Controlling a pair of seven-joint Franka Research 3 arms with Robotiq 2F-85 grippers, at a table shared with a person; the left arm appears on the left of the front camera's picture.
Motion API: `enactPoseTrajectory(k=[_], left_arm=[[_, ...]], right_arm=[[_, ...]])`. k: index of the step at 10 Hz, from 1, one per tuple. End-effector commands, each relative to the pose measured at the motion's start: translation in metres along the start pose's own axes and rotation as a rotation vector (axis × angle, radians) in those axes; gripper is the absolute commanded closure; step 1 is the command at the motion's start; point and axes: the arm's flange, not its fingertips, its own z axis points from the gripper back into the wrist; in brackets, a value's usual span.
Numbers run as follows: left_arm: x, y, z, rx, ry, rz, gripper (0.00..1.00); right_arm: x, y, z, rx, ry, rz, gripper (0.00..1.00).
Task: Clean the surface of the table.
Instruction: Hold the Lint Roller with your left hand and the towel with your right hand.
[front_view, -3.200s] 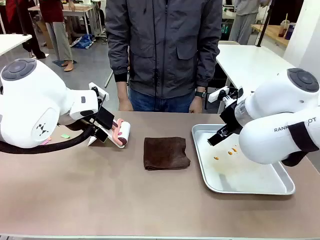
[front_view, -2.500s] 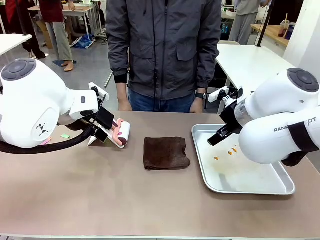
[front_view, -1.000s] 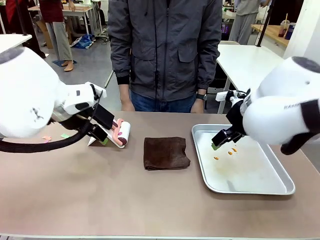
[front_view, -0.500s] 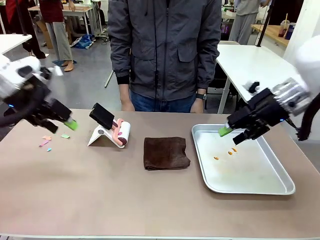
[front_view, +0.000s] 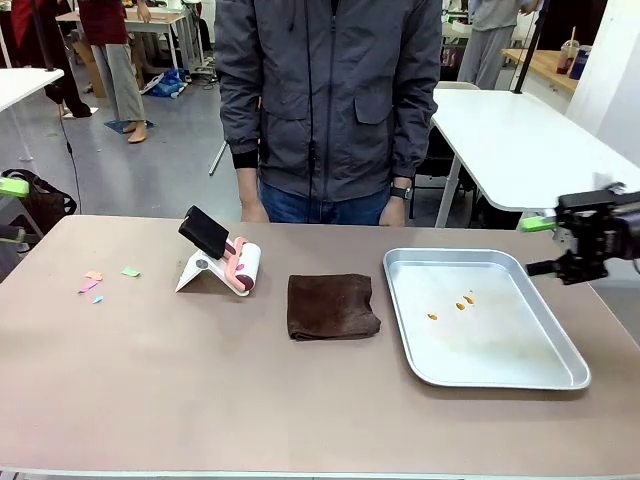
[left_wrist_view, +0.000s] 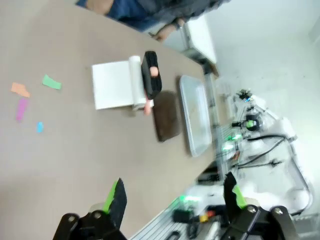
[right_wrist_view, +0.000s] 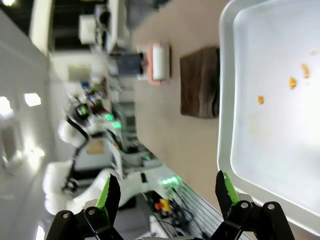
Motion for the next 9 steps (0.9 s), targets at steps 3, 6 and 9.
enactPoseTrajectory(k=[3,6,9], left_arm=[[-0.039,0.010,-0.035,-0.130,-0.189,0.086,0.00],[-0.047,0.018,-0.047,0.067,-0.301,0.256,0.00],[-0.014,0.028,-0.025,-0.092,-0.211,0.157,0.00]], right_arm=[[-0.027,-0.049,0.046,0.135,-0.210,-0.087,0.00],[-0.034,-0.067,0.060,0.048,-0.363,-0.100,0.00],[-0.003,-0.061,0.083,0.106,-0.251,-0.151,0.00]])
